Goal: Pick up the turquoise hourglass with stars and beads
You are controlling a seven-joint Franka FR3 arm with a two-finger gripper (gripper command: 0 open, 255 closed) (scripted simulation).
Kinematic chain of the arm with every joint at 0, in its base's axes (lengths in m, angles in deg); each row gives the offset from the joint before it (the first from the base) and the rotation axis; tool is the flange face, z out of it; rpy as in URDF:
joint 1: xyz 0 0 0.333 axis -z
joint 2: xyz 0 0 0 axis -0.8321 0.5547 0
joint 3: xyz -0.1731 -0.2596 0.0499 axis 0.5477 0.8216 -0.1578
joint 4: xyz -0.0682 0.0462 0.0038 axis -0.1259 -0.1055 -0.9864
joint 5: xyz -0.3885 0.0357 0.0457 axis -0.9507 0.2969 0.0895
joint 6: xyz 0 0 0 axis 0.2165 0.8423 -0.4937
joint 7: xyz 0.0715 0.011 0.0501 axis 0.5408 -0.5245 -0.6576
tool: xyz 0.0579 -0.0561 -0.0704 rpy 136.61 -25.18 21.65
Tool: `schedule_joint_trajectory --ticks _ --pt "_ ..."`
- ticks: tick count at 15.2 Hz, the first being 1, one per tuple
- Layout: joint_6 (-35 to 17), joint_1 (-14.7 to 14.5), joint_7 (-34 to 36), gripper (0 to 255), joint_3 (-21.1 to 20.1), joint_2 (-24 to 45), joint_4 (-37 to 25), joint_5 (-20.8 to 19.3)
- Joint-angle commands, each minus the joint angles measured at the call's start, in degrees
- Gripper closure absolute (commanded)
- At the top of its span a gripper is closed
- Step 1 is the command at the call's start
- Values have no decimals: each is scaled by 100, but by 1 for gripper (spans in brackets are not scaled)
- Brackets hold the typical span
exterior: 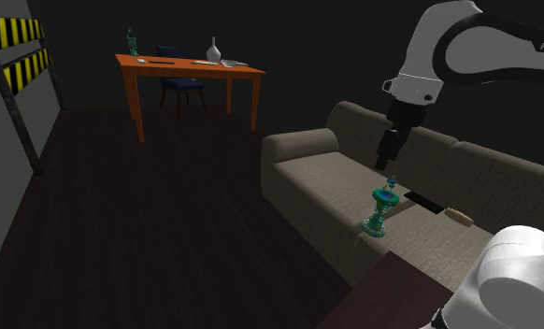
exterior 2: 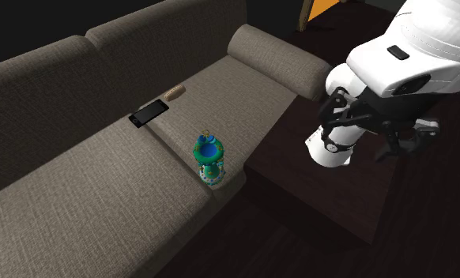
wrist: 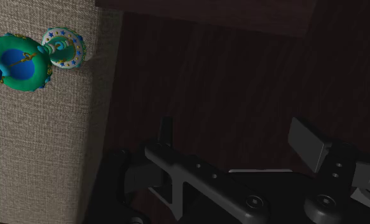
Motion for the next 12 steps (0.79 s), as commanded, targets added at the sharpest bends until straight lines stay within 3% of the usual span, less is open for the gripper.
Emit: schedule_joint_trajectory --ticks 1,12 --pt "0 0 0 0 0 0 0 0" --pt "-1314 733 -269 0 963 1161 110 -615"
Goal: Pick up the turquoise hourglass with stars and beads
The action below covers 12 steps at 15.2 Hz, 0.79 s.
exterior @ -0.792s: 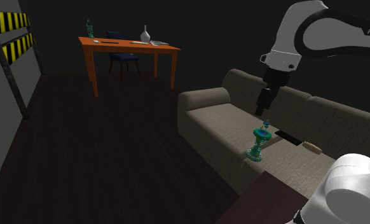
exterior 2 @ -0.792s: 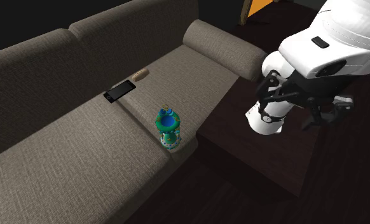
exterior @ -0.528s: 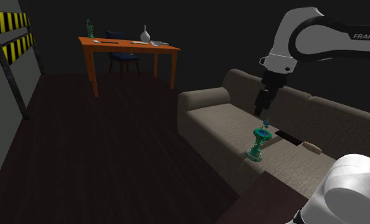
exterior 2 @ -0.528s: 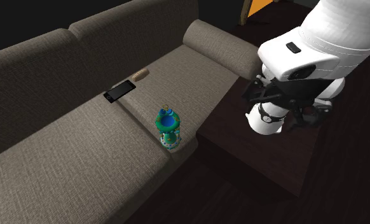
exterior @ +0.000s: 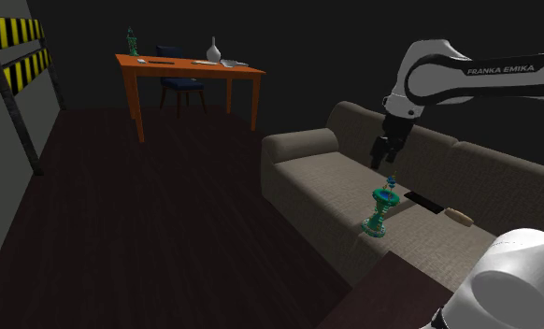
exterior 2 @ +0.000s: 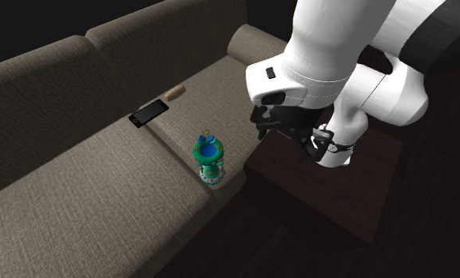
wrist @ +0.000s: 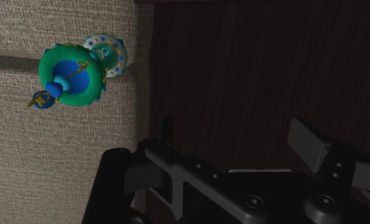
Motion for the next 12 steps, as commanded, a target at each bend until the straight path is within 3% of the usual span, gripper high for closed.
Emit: schedule_joint_trajectory --ticks 1,12 --pt "-254 136 -72 0 202 252 -18 -104" --pt "-1421 655 -397 0 1195 1870 -547 -229"
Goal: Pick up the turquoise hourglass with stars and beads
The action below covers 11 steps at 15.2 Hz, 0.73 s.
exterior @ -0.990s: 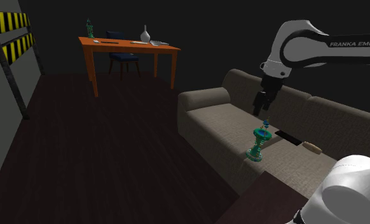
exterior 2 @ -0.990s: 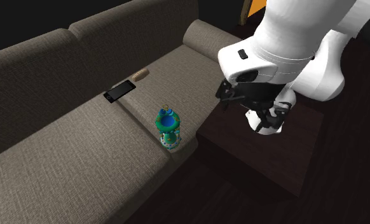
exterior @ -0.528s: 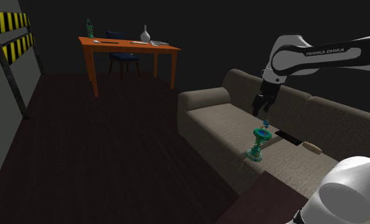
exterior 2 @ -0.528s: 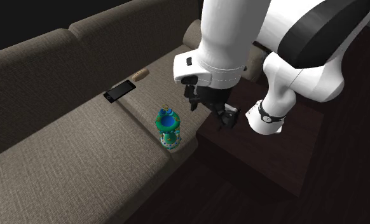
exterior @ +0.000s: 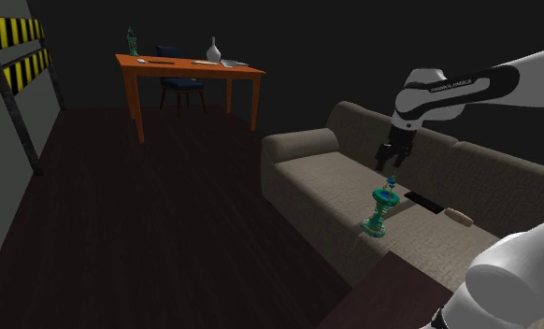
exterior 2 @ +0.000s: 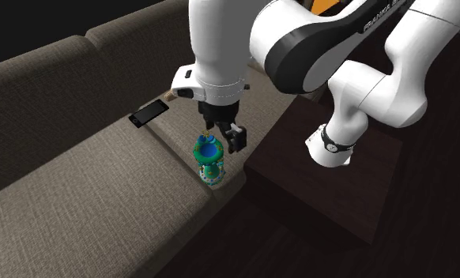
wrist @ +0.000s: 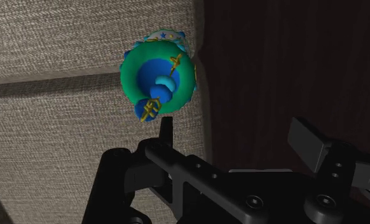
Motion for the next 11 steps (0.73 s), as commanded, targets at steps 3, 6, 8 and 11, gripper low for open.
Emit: schedule_joint_trajectory --ticks 3,6,8,11 --pt "-425 146 -172 0 366 695 -286 120" --pt "-622 237 -308 0 575 1117 -506 259" --pt "-782 237 -326 0 590 1188 -412 283" --pt "-1023 235 -359 0 613 1306 -282 326"
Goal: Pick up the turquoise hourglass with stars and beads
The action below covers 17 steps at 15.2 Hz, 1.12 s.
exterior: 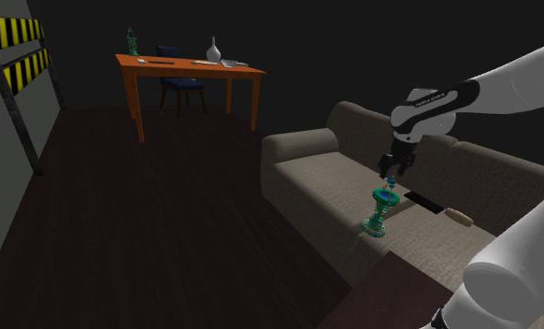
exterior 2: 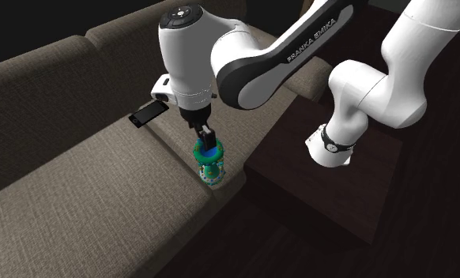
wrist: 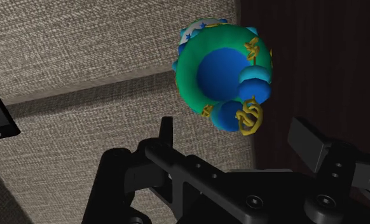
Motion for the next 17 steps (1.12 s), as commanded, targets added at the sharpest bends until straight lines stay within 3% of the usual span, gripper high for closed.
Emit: schedule_joint_trajectory --ticks 1,4,5,14,17 --pt "-164 -1 -21 0 15 80 87 30" --pt "-291 -2 -41 0 27 149 150 58" --pt "-285 0 -51 255 32 156 137 62" --pt "-291 -3 -42 255 27 150 149 59" --pt "-50 -1 -3 255 5 20 28 6"
